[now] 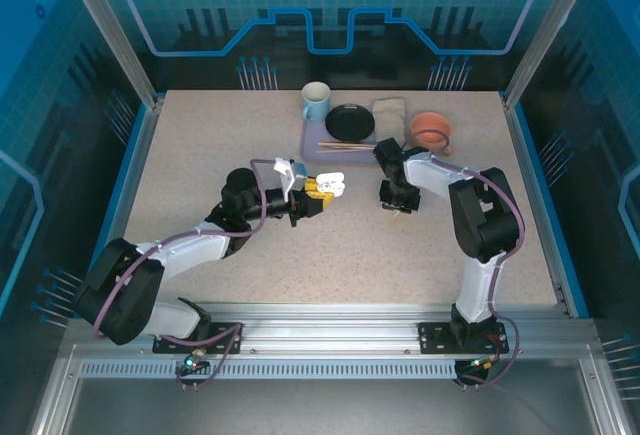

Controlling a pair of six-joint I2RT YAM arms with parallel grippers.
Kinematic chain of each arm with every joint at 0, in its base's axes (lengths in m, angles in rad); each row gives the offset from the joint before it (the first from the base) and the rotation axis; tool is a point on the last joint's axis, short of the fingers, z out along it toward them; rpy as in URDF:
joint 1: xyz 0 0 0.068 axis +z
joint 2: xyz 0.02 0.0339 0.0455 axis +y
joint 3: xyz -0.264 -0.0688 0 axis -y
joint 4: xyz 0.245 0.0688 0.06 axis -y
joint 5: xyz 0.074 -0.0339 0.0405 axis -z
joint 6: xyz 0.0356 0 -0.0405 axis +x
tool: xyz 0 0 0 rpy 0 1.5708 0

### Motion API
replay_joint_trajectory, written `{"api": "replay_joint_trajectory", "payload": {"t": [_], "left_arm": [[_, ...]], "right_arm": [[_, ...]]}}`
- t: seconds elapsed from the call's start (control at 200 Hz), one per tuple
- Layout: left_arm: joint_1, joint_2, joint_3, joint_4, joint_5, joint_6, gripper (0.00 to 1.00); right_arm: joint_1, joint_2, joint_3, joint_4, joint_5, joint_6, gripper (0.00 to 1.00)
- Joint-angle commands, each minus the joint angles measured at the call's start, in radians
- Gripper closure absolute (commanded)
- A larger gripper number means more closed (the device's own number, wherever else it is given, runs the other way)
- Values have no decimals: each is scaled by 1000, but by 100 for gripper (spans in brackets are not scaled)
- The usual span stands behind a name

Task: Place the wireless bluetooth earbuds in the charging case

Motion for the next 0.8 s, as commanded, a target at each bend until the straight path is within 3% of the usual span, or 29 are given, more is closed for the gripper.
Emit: {"api": "replay_joint_trajectory", "payload": {"t": [0.0, 0.44, 0.795], "left_arm": [[-3, 7, 27, 29, -2, 3, 100], [-2, 38, 27, 34, -15, 3, 100], [-2, 96, 50, 71, -16, -22, 100]], "right_arm": [[-28, -53, -33, -19, 35, 13, 75], [16, -281, -44, 17, 43, -26, 74], [132, -524, 43, 72, 46, -107, 73]]}}
